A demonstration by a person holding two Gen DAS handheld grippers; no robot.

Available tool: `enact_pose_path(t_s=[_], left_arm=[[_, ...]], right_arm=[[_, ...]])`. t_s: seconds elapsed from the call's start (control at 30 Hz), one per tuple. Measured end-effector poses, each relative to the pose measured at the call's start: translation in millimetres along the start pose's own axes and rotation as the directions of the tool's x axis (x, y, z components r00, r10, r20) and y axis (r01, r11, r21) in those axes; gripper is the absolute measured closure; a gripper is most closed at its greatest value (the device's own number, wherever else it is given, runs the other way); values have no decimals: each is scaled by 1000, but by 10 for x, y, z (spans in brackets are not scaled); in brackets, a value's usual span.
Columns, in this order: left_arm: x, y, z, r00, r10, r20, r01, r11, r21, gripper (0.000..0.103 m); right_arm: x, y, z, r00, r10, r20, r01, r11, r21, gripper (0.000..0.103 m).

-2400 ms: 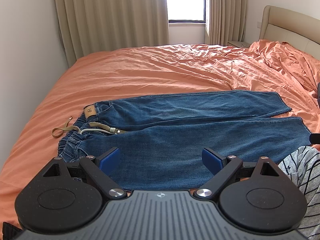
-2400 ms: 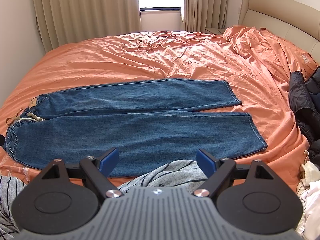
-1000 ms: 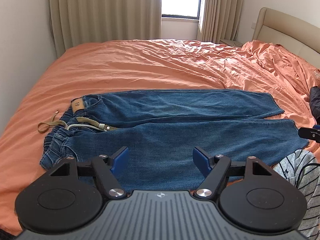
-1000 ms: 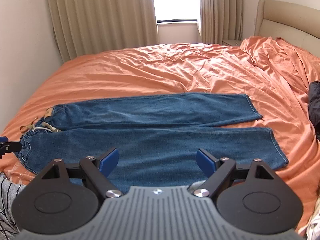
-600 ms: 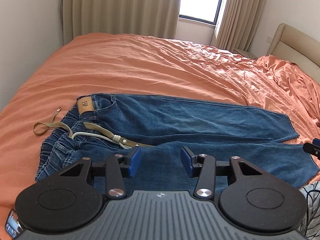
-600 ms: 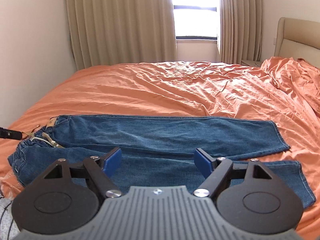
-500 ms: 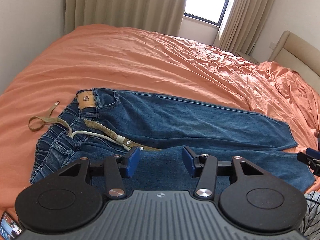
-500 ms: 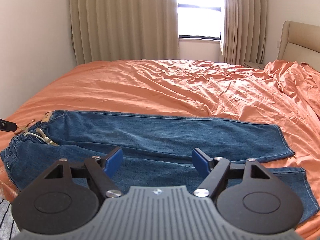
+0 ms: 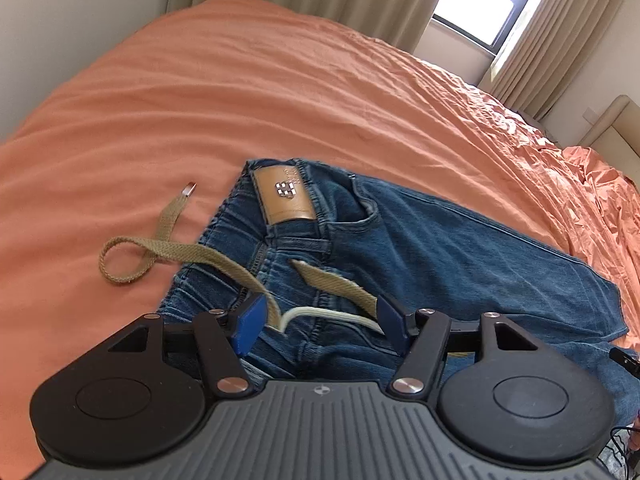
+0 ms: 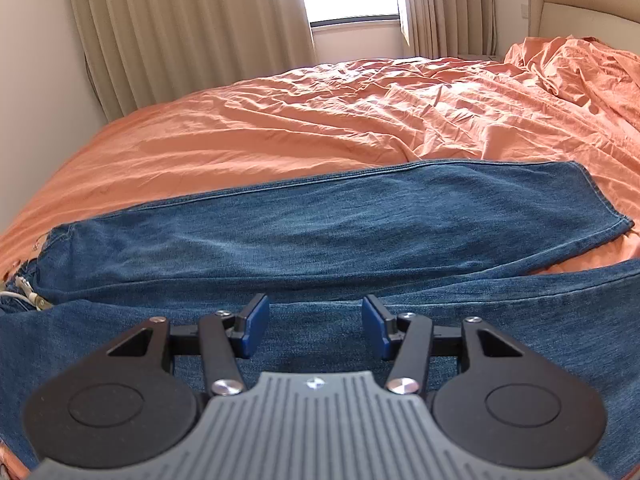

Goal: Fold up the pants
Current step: 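Lower the left gripper onto the jeans waistband and close on it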

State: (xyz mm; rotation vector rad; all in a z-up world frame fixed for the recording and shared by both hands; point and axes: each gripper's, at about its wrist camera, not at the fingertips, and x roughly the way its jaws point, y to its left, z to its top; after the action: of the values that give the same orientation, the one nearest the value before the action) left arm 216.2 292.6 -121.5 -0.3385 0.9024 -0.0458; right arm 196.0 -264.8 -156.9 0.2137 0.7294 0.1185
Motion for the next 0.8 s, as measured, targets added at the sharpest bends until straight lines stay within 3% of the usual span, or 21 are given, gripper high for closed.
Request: enact_pose_path(t_s=[0.17, 0.27, 0.33, 0.37, 0.5, 0.6, 0.7, 0.8], left_arm=[[422, 401, 55, 993, -28, -118, 22, 998, -52, 30], [475, 545, 7, 985, -117, -130, 104, 990, -98, 35], [449, 552, -19, 982, -152, -114, 139, 983, -119, 51], [443, 529, -27, 978, -172, -116, 158, 980, -122, 74], [369, 298, -59, 987, -136, -89, 131, 990, -59, 88], [205, 38, -74, 1000, -14, -3, 14, 1000, 18, 94], [-156, -270, -74, 988, 107, 108, -119, 986, 114, 95], [-413, -322, -61, 974, 177, 138, -195, 972, 131, 95]], right_arm=[[48, -69, -13, 999, 31, 21, -32, 998, 54, 54], [73, -121, -12, 999, 43, 13, -44, 995, 87, 53], [111, -152, -15, 999, 48, 3, -48, 993, 110, 52], [139, -170, -22, 999, 50, -6, -49, 991, 123, 51], [206, -249, -31, 999, 47, -21, -42, 984, 171, 51], [140, -266, -30, 999, 45, -5, -43, 982, 185, 51], [15, -255, -39, 999, 40, 24, -44, 983, 178, 51], [-122, -233, -34, 999, 32, 41, -38, 987, 158, 51]])
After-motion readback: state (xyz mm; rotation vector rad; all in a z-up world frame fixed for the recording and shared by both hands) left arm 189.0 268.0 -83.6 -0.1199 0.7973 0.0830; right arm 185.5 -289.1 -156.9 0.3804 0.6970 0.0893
